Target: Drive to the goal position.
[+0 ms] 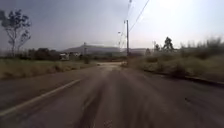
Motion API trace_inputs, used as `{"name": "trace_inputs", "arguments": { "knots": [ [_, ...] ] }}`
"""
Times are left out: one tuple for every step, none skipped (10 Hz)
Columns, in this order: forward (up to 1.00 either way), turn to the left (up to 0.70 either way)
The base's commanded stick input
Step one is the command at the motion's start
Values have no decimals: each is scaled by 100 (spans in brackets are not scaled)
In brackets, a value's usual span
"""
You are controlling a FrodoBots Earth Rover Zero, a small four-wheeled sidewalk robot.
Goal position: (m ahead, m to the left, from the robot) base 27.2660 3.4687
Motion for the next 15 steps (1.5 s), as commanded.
{"name": "trace_inputs", "arguments": {
  "knots": [
    [100,0],
    [100,0],
    [100,0],
    [100,0],
    [100,0],
    [100,0],
    [100,0],
    [100,0],
    [100,0],
    [100,0],
    [100,0],
    [91,0],
    [85,0],
    [85,0],
    [85,0]
  ]
}}
